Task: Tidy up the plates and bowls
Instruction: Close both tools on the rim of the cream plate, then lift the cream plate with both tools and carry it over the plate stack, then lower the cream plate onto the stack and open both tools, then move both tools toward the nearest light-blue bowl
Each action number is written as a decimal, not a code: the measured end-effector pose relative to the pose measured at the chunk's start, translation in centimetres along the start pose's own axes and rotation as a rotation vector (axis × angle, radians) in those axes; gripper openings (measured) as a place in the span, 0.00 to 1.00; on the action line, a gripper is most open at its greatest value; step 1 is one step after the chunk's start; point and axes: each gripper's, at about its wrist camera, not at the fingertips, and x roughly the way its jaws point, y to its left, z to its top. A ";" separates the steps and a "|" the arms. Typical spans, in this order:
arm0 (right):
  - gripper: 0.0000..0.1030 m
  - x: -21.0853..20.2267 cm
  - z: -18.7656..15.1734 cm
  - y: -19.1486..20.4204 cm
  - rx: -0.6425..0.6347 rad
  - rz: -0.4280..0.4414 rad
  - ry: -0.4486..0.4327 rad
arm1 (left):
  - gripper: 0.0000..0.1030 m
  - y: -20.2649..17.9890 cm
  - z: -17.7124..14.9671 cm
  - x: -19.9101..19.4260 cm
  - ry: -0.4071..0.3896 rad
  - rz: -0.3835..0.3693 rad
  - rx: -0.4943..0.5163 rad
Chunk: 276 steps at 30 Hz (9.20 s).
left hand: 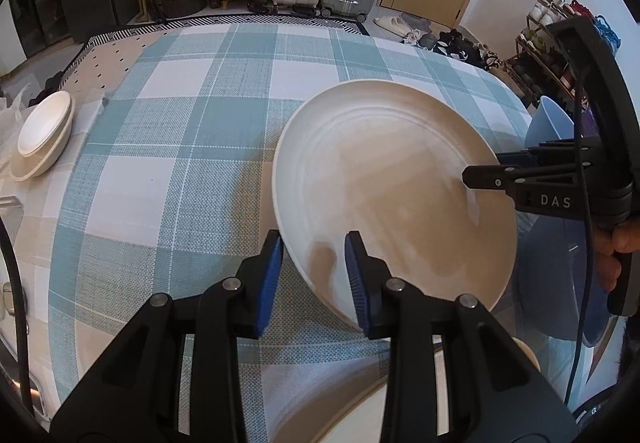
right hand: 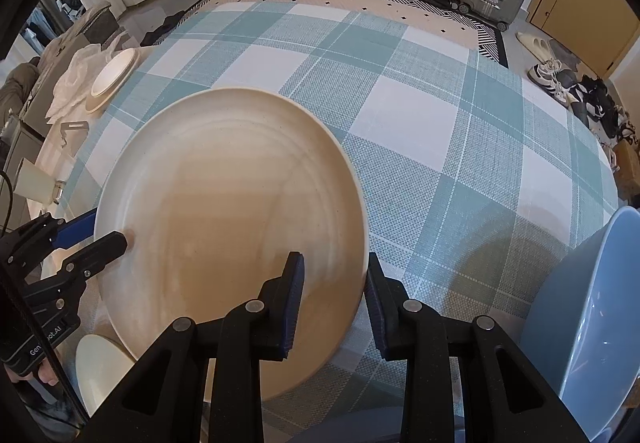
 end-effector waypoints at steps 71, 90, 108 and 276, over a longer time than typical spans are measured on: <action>0.30 -14.9 -10.2 8.6 -0.029 0.000 -0.190 | 0.28 -2.5 -9.5 -20.9 -0.222 0.023 0.042; 0.30 -14.8 -14.5 9.0 -0.020 0.019 -0.200 | 0.28 -4.3 -12.6 -22.8 -0.230 0.047 0.072; 0.30 -14.9 -17.8 10.2 -0.041 0.031 -0.203 | 0.28 -4.5 -16.1 -23.2 -0.217 0.062 0.077; 0.96 -31.3 -27.1 -8.8 0.275 -0.133 -0.518 | 0.98 -25.5 -5.6 -19.5 -0.235 -0.141 0.329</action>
